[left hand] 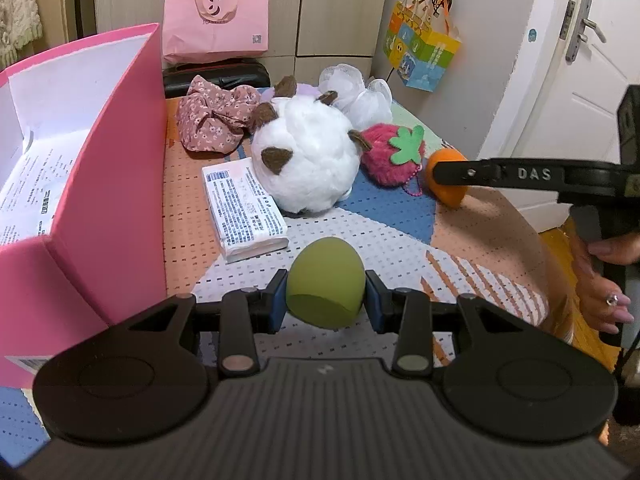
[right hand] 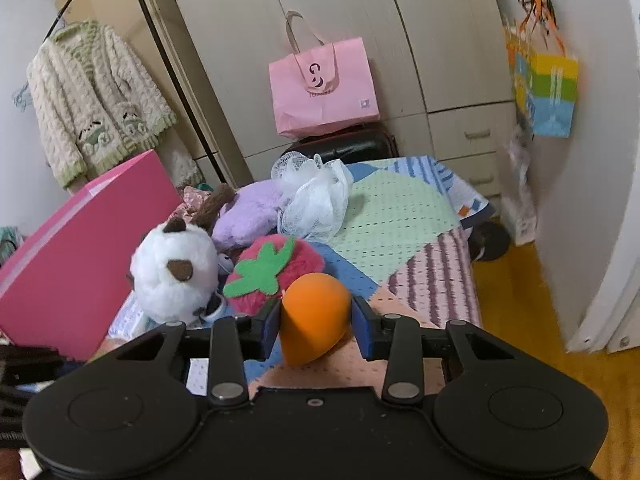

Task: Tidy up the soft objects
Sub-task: 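Close the left tool on the green sponge while the right tool grasps the orange sponge, then carry both sponges over the pink box with both tools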

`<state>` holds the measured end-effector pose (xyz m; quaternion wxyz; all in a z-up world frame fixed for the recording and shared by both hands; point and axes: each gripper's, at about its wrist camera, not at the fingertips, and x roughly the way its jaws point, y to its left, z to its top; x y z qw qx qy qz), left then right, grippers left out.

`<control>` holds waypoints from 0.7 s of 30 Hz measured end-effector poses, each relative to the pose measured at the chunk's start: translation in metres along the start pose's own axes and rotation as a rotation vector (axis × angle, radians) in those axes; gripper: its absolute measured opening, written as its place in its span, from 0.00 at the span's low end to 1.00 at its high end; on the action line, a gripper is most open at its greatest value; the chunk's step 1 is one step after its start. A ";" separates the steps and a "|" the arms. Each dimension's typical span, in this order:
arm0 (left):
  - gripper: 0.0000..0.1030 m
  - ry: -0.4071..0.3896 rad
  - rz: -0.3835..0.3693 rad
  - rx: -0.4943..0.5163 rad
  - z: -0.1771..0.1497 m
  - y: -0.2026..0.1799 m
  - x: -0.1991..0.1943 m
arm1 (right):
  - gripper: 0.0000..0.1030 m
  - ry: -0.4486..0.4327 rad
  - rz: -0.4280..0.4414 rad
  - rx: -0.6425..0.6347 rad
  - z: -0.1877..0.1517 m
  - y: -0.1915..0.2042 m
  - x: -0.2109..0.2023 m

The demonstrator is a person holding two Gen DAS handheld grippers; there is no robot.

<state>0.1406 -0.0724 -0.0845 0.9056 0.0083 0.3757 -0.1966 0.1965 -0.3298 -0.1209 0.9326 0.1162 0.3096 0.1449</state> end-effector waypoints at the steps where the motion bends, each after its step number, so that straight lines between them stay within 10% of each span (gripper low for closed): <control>1: 0.37 0.003 -0.003 -0.002 0.000 0.001 -0.001 | 0.42 -0.003 -0.012 -0.009 -0.001 0.000 -0.004; 21: 0.37 0.013 -0.013 -0.043 -0.016 0.010 -0.027 | 0.42 0.026 0.053 -0.112 -0.041 0.043 -0.053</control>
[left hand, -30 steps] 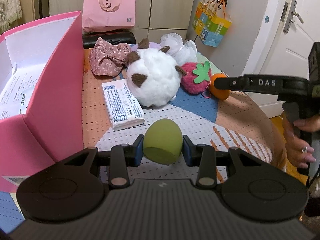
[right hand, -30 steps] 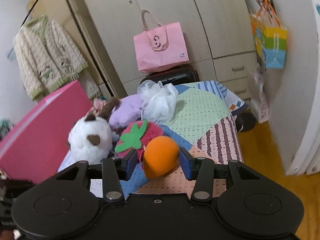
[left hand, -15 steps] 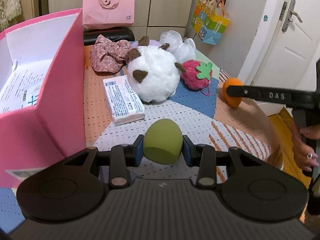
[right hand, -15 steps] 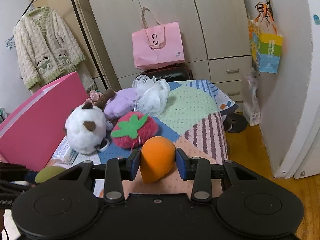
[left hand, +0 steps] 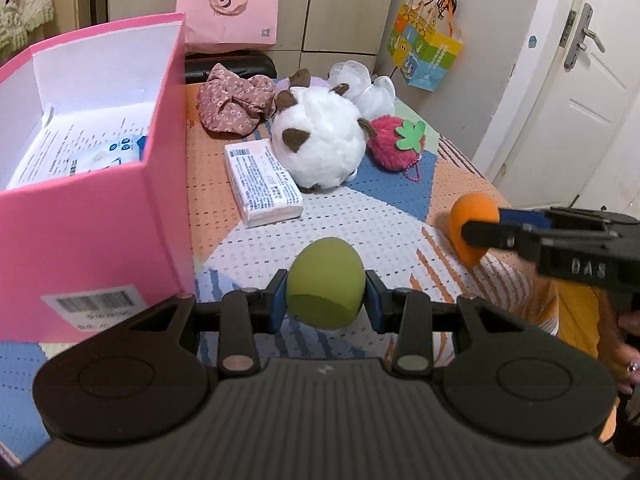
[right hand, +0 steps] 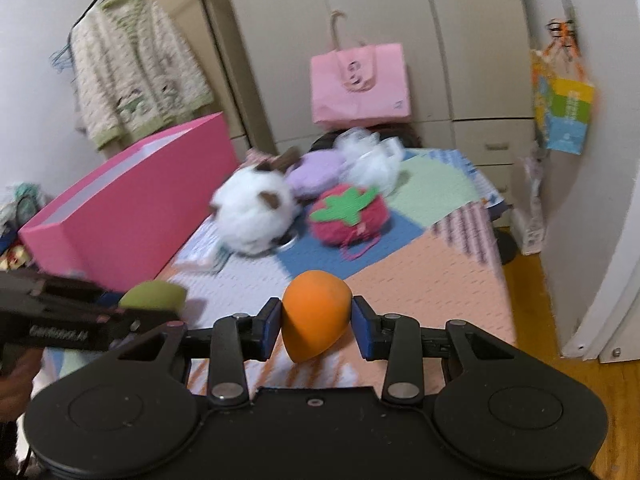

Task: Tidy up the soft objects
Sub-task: 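Carry both sponges over the pink box with both tools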

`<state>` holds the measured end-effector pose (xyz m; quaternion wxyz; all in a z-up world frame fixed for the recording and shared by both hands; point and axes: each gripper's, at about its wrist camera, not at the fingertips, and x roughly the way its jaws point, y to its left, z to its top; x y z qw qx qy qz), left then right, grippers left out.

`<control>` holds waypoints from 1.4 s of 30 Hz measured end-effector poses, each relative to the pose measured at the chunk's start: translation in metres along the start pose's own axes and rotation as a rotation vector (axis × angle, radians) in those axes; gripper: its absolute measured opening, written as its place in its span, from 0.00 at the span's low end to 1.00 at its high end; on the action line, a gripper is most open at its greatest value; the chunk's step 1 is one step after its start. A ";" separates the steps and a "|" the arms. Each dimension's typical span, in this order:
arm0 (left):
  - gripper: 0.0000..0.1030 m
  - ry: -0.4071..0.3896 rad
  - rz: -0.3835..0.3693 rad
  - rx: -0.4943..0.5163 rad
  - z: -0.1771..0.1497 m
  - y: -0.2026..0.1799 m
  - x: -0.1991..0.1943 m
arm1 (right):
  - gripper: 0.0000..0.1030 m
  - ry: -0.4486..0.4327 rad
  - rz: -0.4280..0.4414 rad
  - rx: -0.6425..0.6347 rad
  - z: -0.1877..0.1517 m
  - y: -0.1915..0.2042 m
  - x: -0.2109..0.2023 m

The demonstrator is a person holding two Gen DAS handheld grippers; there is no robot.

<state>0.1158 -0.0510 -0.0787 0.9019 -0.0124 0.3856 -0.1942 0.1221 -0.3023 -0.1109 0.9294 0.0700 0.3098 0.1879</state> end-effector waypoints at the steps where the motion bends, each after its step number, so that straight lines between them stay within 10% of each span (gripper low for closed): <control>1: 0.37 0.003 -0.004 -0.003 -0.001 0.001 -0.002 | 0.42 0.008 0.009 -0.010 -0.001 0.004 -0.002; 28: 0.37 0.183 -0.058 0.026 -0.010 0.068 -0.089 | 0.42 0.298 0.419 -0.154 0.033 0.120 0.011; 42: 0.37 0.032 -0.098 0.123 0.030 0.088 -0.135 | 0.42 0.155 0.447 -0.275 0.087 0.177 0.001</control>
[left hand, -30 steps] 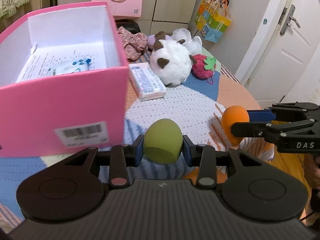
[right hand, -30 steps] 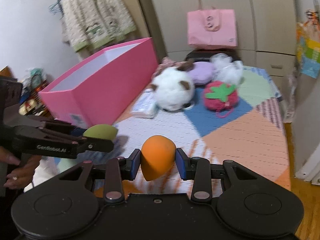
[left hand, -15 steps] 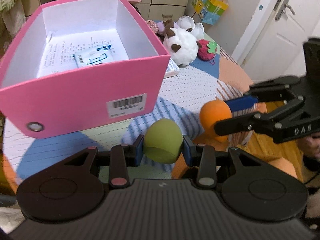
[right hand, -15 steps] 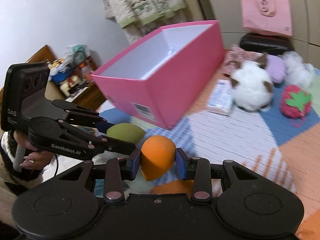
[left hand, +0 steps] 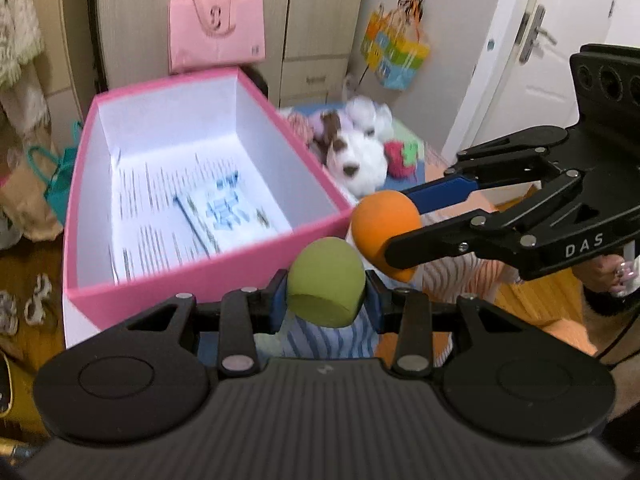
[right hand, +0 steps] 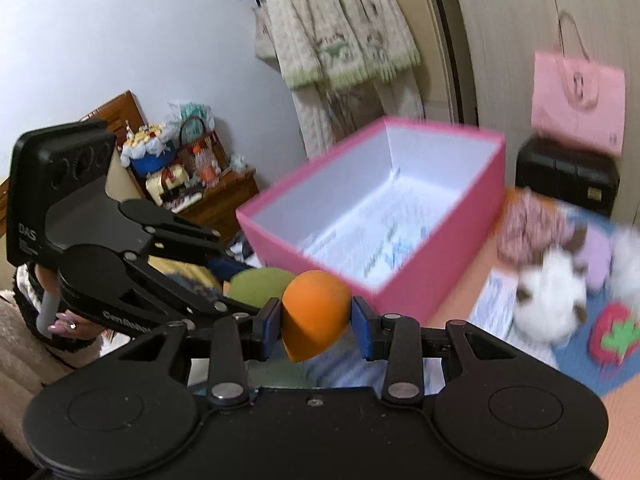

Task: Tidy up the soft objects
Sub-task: 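Carry both sponges over the pink box with both tools, then open both tools to drop the sponges into the pink box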

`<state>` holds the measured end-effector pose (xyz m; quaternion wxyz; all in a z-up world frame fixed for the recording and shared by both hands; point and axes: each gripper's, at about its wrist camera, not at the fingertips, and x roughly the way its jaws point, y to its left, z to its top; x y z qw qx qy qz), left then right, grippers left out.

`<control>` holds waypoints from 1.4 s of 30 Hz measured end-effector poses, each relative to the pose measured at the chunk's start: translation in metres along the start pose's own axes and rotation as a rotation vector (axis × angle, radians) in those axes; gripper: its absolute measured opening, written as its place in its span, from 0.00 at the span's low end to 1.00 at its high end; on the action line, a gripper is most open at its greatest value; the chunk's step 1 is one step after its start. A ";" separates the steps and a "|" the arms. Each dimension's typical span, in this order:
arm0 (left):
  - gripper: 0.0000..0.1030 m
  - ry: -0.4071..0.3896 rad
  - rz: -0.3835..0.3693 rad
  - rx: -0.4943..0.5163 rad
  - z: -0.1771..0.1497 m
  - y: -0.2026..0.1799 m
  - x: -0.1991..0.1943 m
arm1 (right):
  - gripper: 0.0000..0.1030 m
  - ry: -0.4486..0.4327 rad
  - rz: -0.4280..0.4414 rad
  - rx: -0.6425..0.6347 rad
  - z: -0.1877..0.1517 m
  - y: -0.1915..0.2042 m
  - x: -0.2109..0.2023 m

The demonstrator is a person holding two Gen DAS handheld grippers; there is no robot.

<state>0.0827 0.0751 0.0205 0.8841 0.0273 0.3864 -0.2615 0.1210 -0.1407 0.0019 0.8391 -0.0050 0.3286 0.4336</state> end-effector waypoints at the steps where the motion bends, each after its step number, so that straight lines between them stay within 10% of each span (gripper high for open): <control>1: 0.37 -0.013 0.001 0.000 0.004 0.002 -0.002 | 0.42 -0.017 -0.006 -0.011 0.005 0.001 0.000; 13: 0.37 -0.126 0.095 0.000 0.045 0.039 -0.004 | 0.42 -0.104 -0.008 0.000 0.062 -0.022 0.031; 42: 0.49 0.089 0.258 -0.001 0.085 0.116 0.100 | 0.44 0.134 -0.200 -0.161 0.102 -0.074 0.147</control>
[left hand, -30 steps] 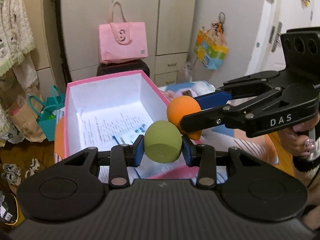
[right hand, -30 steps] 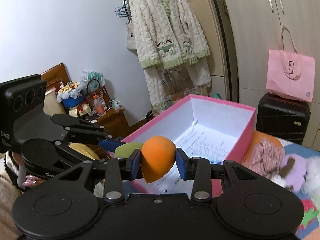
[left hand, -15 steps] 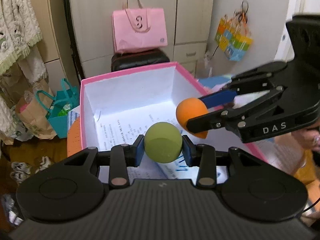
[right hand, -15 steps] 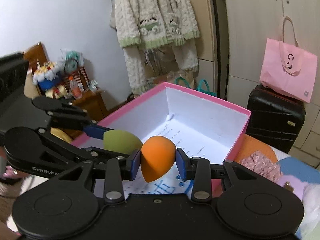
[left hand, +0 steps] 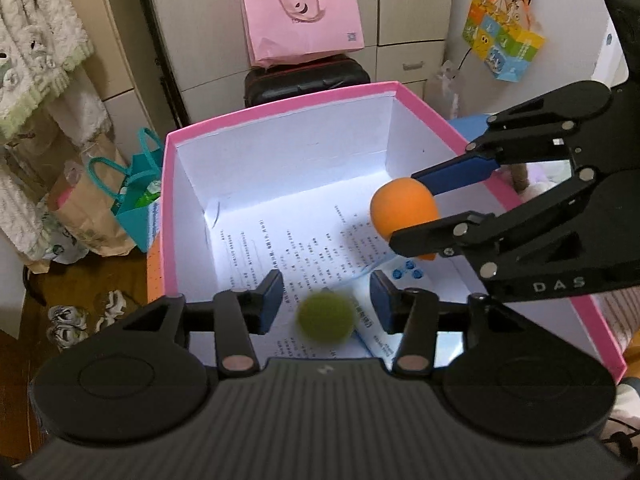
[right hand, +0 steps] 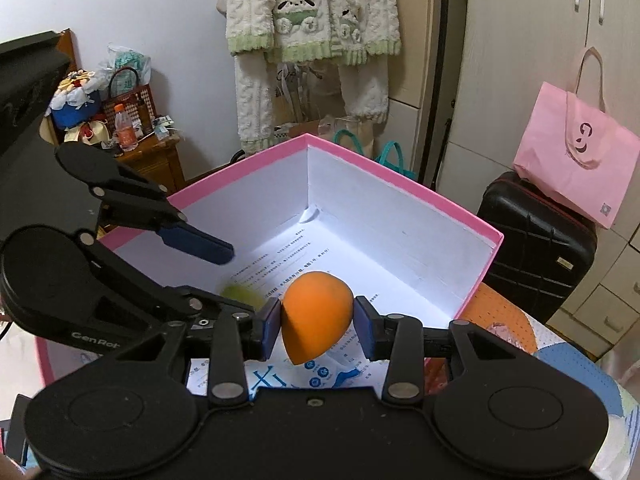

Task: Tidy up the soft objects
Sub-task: 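Open both tools to drop the sponges into the pink box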

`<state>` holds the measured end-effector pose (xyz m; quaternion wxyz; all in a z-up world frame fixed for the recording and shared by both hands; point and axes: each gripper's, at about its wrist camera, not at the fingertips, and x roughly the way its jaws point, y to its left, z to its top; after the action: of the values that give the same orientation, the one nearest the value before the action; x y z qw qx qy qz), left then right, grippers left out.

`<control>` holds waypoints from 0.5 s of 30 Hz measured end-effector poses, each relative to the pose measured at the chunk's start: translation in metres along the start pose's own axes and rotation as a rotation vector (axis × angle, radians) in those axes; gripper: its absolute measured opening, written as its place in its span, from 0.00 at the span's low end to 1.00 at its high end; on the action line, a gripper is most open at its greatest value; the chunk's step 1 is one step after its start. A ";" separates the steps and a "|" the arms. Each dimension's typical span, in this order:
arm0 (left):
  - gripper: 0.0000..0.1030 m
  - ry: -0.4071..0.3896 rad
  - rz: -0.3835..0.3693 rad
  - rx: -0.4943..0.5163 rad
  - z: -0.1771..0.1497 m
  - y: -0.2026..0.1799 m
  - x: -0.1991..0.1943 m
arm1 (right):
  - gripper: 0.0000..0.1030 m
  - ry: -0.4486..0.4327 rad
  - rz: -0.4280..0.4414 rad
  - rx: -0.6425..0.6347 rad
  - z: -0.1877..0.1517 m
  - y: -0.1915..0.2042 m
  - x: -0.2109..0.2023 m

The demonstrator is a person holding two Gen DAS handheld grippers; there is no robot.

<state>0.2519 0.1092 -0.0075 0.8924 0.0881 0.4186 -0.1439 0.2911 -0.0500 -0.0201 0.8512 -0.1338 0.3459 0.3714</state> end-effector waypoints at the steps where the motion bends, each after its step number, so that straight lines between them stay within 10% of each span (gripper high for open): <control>1: 0.53 -0.003 0.003 -0.004 0.000 0.001 0.000 | 0.44 0.001 -0.001 0.006 -0.001 -0.001 0.000; 15: 0.71 -0.096 -0.056 -0.068 -0.016 0.000 -0.070 | 0.64 -0.056 -0.050 -0.040 -0.015 0.023 -0.043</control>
<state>0.1978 0.1264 0.0361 0.9096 0.0390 0.3821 -0.1585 0.2466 -0.0648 -0.0005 0.8667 -0.1489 0.3112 0.3603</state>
